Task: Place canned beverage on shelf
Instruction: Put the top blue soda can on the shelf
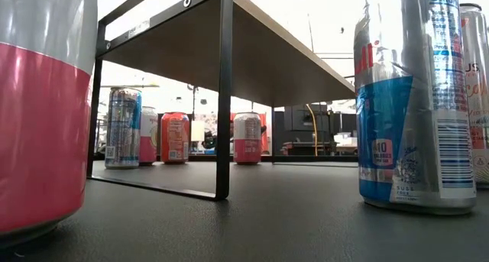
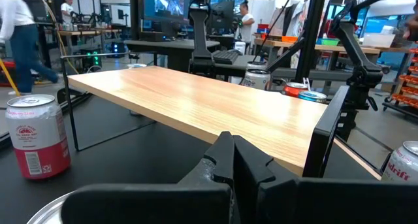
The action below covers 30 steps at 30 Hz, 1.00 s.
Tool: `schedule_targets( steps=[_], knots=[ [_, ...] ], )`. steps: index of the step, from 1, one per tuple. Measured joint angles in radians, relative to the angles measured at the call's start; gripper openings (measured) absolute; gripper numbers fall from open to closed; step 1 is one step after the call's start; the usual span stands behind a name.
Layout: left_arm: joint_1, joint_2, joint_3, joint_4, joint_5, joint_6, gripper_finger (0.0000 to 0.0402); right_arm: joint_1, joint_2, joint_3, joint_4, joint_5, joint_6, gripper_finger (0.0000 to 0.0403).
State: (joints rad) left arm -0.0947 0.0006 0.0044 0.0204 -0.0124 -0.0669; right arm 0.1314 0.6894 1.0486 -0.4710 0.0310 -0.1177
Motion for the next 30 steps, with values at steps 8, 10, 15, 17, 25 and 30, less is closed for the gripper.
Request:
schedule_targets(
  steps=[8,10,15,17,25,30],
  knots=[
    [0.0,0.0,0.0,0.0,0.0,0.036,0.0,0.0,0.068,0.089,-0.036,-0.001,0.085,0.0],
    [0.0,0.0,0.0,0.0,0.0,0.061,0.0,0.0,0.078,0.091,-0.035,-0.001,0.106,0.0],
    [0.0,0.0,0.0,0.0,-0.001,0.049,0.0,0.0,0.098,0.091,-0.037,-0.005,0.132,0.0],
    [0.001,0.0,0.0,0.007,-0.007,0.049,0.0,0.0,0.104,0.091,-0.037,-0.005,0.132,0.0],
    [0.001,0.0,0.0,0.079,-0.036,0.047,0.0,0.0,0.113,0.091,-0.035,-0.006,0.133,0.0],
    [0.001,0.004,0.009,0.055,-0.05,0.046,0.0,0.0,0.112,0.091,-0.036,-0.006,0.133,0.0]
  ],
)
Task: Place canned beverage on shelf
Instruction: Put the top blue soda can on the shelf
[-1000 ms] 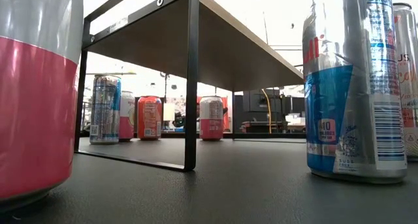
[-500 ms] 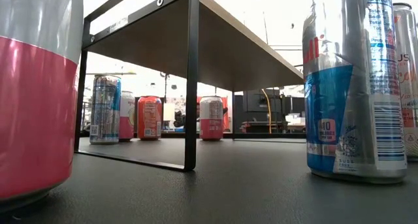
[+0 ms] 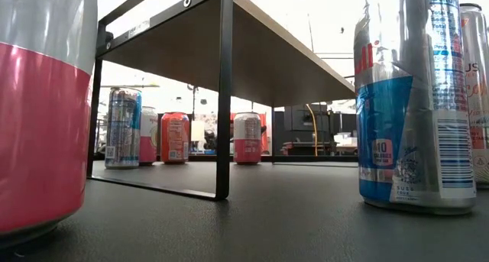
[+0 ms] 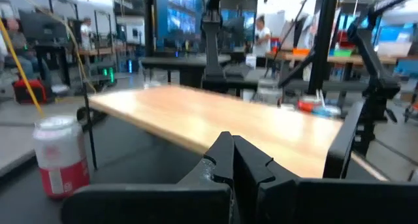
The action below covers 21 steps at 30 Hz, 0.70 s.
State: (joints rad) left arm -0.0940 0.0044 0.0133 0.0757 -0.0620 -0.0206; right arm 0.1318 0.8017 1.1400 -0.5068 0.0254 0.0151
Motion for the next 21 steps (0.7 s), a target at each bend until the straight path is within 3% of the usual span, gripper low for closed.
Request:
schedule_targets(
  steps=[10,21],
  knots=[
    [0.0,0.119,0.202,-0.082,-0.008,0.001,0.0,0.0,0.0,0.0,0.0,0.0,0.0,0.0],
    [0.0,0.379,0.528,-0.143,-0.008,0.006,0.0,0.0,0.0,0.0,-0.004,0.0,0.049,0.0]
  ],
)
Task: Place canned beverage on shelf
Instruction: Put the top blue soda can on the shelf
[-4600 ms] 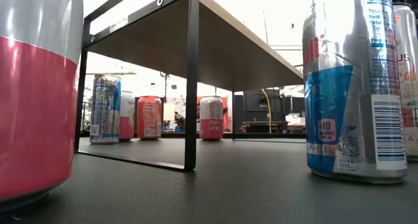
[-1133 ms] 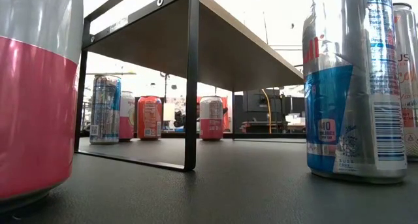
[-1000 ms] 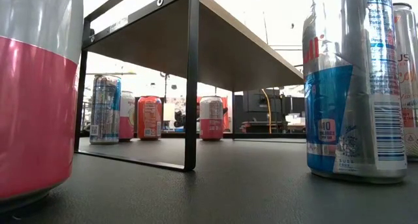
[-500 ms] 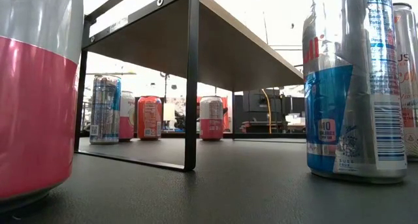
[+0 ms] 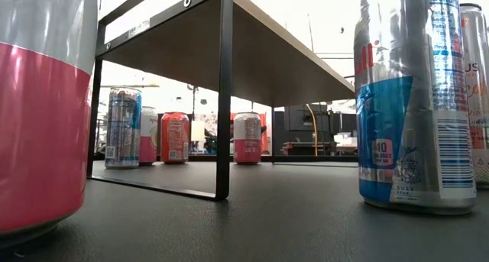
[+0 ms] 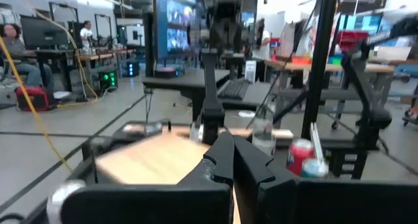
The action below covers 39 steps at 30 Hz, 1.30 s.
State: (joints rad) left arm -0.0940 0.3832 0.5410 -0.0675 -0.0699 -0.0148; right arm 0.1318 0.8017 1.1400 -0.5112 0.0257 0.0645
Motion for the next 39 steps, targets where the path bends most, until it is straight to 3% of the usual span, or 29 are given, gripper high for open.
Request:
schedule_targets(
  steps=[9,20,28,36,39],
  knots=[
    [0.0,0.247,0.28,-0.012,0.071,-0.027,0.0,0.0,0.011,0.0,-0.062,-0.001,0.008,0.0],
    [0.0,0.521,0.518,-0.135,0.05,-0.058,0.0,0.0,0.016,0.0,-0.077,-0.001,0.169,0.0],
    [0.015,0.644,0.542,-0.117,-0.054,-0.152,0.0,0.0,0.016,0.0,-0.077,0.005,0.203,0.0],
    [0.031,0.71,0.542,-0.001,-0.05,-0.187,0.0,-0.04,0.016,0.0,-0.116,0.101,0.212,0.0],
    [0.031,0.71,0.542,0.031,-0.094,-0.247,0.0,-0.071,0.016,0.0,-0.115,0.137,0.225,0.0]
  ],
)
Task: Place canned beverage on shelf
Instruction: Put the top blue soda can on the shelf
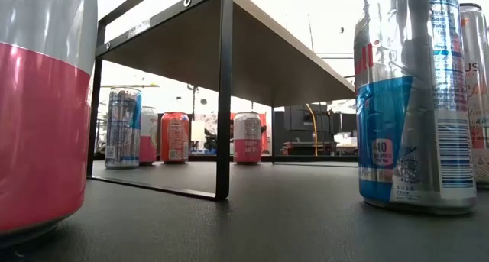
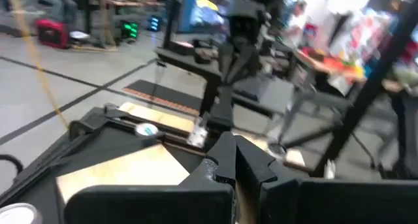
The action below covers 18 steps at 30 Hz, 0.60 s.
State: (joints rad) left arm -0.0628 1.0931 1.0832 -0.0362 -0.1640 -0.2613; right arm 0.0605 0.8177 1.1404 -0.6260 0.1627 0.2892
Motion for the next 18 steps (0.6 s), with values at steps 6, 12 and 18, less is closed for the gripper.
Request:
schedule_targets(
  steps=[6,12,18],
  knots=[
    [-0.004,-0.005,0.0,0.007,-0.107,-0.078,0.0,-0.086,0.001,0.001,-0.036,-0.002,0.11,0.0],
    [-0.012,-0.003,0.0,0.003,-0.128,-0.169,0.0,-0.166,0.019,0.001,-0.106,-0.054,0.133,0.0],
    [-0.011,-0.002,0.0,-0.009,-0.151,-0.201,0.0,-0.225,0.023,0.001,-0.15,-0.113,0.151,0.0]
  ],
)
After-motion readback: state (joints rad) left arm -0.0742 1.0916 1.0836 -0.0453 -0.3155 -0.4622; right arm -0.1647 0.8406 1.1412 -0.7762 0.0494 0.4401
